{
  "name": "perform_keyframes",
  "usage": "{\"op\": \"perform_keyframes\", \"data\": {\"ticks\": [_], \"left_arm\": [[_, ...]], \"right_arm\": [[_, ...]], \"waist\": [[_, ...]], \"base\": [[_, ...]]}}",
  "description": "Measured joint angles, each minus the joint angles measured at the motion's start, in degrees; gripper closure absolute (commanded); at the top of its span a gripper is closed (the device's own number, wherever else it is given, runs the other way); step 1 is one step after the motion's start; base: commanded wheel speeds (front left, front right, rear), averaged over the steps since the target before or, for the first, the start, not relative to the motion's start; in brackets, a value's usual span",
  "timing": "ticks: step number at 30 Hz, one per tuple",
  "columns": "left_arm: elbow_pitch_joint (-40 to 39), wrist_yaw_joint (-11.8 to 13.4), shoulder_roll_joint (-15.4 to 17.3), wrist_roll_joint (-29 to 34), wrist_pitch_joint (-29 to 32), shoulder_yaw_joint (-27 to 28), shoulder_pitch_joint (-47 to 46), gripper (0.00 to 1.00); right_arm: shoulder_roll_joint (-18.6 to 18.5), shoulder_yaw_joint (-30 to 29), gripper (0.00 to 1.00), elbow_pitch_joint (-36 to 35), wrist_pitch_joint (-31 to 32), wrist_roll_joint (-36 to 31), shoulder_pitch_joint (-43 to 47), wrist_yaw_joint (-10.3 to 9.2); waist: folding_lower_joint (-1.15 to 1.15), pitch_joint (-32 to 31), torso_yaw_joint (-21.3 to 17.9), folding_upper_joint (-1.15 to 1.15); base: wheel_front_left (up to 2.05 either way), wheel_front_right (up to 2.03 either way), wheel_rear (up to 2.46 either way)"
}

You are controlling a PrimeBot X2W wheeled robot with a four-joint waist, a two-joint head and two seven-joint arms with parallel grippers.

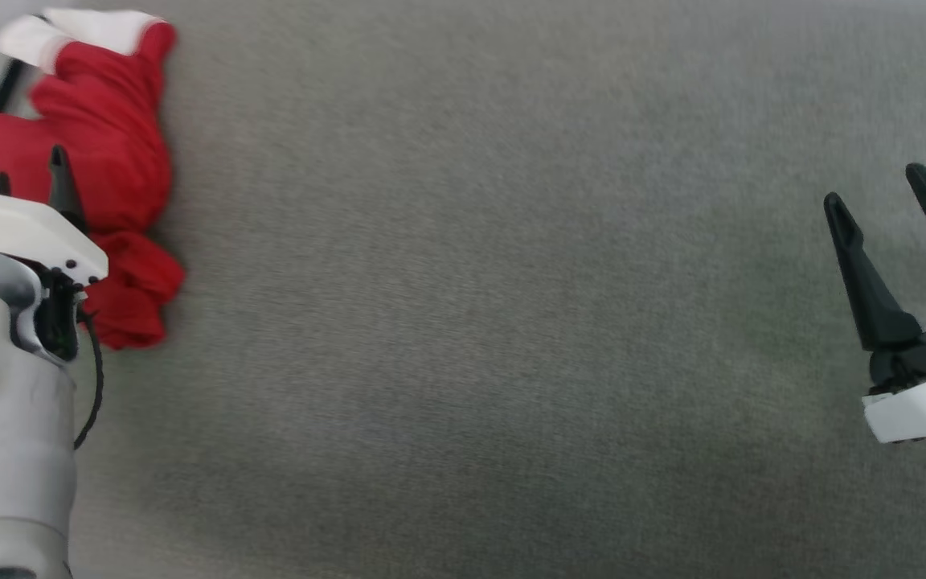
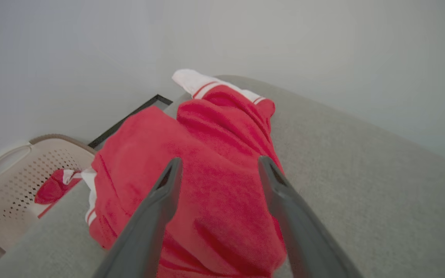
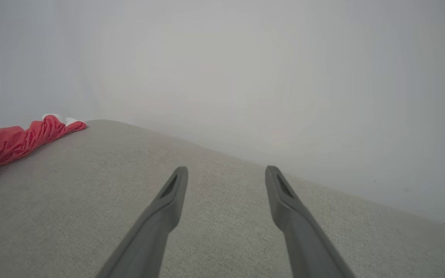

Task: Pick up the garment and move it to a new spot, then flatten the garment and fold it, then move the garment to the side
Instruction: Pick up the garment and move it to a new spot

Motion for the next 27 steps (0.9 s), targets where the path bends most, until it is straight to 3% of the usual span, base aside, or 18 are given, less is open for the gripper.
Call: {"op": "perform_keyframes", "data": {"ticks": [6,9,14,18,19,20,23,27], "left_arm": [[9.07,2.09,0.8,-0.89,5.68,0.14,-5.08,0.0],[12.6,4.74,1.03,-0.64,10.27,-0.52,-6.9,0.0],[13.43,7.72,1.64,-0.55,19.07,-1.18,-10.03,0.0],[13.13,9.69,1.57,-0.7,21.75,-1.38,-10.89,0.0],[13.08,9.57,1.55,-0.76,22.32,-1.38,-11.16,0.43],[13.12,9.46,1.56,-0.75,22.16,-1.41,-11.26,1.0],[13.29,9.26,1.48,-0.73,19.46,-1.71,-11.29,1.0],[13.55,6.99,1.8,-0.3,16.08,-2.81,-11.2,1.0]], "right_arm": [[-1.6,-1.18,0.0,-2.49,0.99,0.88,-0.15,0.01],[-2.44,-1.52,0.0,-3.64,1.67,1.08,-0.15,0.01],[-3.22,-2.53,0.0,-5.43,2.47,1.41,-0.14,0.01],[-3.49,-2.98,0.0,-6.41,2.92,1.41,-0.12,0.01],[-3.5,-3.05,0.0,-6.55,2.97,1.41,-0.12,0.01],[-3.5,-3.15,0.0,-6.62,3.15,1.41,-0.12,0.01],[-3.52,-3.69,0.0,-6.64,3.19,1.38,-0.16,0.01],[-2.97,-4.94,0.0,-6.23,2.91,1.2,-0.2,0.01]], "waist": [[0.0,4.98,-2.7,0.0],[0.0,6.84,-3.65,0.0],[0.0,9.08,-4.52,0.01],[0.0,10.26,-4.61,0.01],[0.0,10.43,-4.56,0.01],[0.0,10.57,-4.48,0.01],[0.0,10.62,-4.08,0.0],[0.0,9.65,-3.39,0.0]], "base": [[0.0,0.0,0.0],[0.0,0.0,0.0],[0.0,0.0,0.0],[0.0,0.0,0.0],[0.0,0.0,0.0],[0.0,0.0,0.0],[0.0,0.0,0.0],[0.0,0.0,0.0]]}}
